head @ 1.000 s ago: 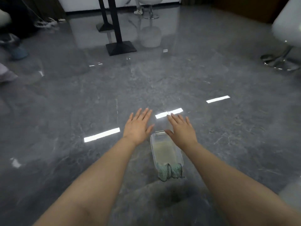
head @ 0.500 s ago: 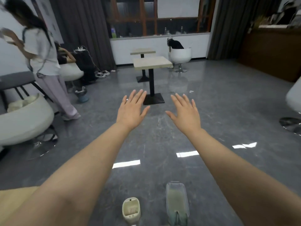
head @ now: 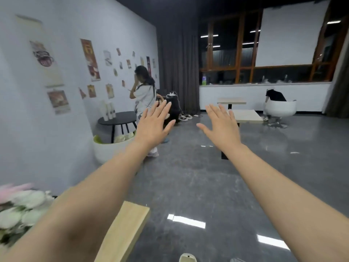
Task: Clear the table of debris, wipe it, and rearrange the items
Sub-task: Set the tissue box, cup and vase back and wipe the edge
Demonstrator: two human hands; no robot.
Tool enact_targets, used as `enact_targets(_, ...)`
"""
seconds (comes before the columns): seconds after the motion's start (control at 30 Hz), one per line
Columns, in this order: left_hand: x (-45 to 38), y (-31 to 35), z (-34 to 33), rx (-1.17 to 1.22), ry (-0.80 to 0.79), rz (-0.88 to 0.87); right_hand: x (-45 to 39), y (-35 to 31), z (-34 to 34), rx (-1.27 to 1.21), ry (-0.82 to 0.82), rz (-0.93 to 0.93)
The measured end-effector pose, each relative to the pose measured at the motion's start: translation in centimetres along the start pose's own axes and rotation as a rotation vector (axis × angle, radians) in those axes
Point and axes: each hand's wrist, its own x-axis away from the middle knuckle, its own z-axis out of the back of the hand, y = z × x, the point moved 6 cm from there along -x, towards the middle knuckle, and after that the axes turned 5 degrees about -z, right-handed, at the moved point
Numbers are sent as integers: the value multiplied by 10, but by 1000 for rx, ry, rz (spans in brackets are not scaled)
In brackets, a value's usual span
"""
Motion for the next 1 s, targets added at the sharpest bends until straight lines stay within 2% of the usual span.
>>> enact_targets(0.27, 105, -105, 105, -114, 2, 191, 20, -162, 27, -153, -2, 189)
enact_targets(0.53, 258, -208, 185, -262, -91, 388, 83, -329, 15, -327, -107, 367)
enact_targets(0.77, 383, -274, 231, -314, -171, 558, 148, -455, 2, -419, -180, 507)
enact_targets(1.0, 463, -313, 242, -354, -220, 676, 202, -547, -17, -484, -267, 630)
